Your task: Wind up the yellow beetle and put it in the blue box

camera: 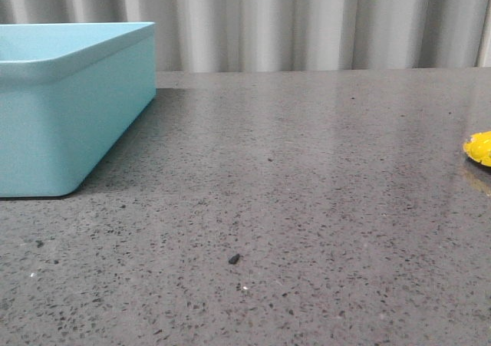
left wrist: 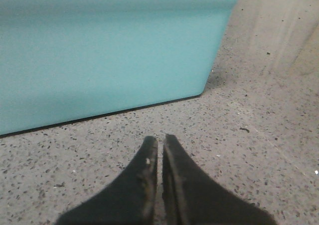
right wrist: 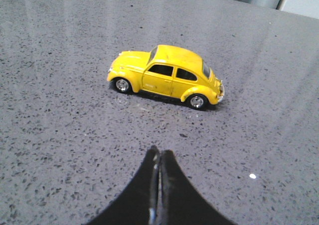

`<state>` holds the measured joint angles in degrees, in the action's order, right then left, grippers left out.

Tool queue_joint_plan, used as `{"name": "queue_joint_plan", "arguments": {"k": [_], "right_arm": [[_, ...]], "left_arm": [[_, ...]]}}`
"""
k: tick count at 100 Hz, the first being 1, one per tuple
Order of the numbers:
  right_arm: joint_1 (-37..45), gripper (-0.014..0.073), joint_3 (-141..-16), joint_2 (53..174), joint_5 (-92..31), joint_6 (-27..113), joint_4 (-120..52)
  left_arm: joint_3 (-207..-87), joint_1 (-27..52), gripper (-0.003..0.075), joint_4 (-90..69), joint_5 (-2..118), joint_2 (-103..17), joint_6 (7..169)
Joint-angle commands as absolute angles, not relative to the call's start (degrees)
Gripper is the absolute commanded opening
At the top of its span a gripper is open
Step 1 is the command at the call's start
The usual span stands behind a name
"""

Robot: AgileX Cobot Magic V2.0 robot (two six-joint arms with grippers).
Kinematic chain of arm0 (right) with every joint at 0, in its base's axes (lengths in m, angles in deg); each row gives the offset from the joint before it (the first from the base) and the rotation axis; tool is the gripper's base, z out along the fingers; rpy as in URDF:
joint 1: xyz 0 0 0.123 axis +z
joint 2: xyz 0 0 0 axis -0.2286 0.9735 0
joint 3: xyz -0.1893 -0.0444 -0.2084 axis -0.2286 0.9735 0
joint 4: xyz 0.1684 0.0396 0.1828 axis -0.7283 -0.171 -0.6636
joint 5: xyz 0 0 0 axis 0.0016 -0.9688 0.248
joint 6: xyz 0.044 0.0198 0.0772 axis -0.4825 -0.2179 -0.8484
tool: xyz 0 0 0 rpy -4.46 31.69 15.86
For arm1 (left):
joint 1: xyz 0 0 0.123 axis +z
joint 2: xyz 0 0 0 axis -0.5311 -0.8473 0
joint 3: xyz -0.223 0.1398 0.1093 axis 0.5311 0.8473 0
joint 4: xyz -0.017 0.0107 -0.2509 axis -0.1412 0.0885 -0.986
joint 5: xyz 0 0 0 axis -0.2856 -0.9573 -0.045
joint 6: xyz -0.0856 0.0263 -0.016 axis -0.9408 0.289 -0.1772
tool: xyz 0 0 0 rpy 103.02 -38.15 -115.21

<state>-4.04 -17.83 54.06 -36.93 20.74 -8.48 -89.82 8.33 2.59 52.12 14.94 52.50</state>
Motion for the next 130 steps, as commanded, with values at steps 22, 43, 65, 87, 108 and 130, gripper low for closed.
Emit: {"name": "queue_joint_plan", "arguments": {"k": [22,43,65,87,108,130], "right_arm": [[-4.25,-0.0053,-16.29,53.02,-35.96,21.27,-8.47],[-4.25,-0.0053,-16.29,53.02,-35.96,21.27,-8.47],[-4.25,-0.0053,-16.29,53.02,-35.96,21.27,-8.47],[-4.25,-0.0053,-16.29,53.02,-35.96,21.27,-8.47],[-4.25,-0.0053,-16.29,53.02,-35.96,21.27,-8.47],[-4.25,-0.0053,-16.29,53.02,-35.96,21.27,-8.47]], "left_arm": [[-88.44,8.59,-0.0021,1.8,56.3,16.93,52.08],[-88.44,8.59,-0.0021,1.8,56.3,16.93,52.08],[-88.44,8.59,-0.0021,1.8,56.3,16.93,52.08],[-88.44,8.59,-0.0021,1.8,56.3,16.93,52.08],[-88.44,8.59,-0.0021,1.8,56.3,16.93,52.08],[-88.44,8.82,-0.0021,4.06,56.4,16.83,52.08]]}}
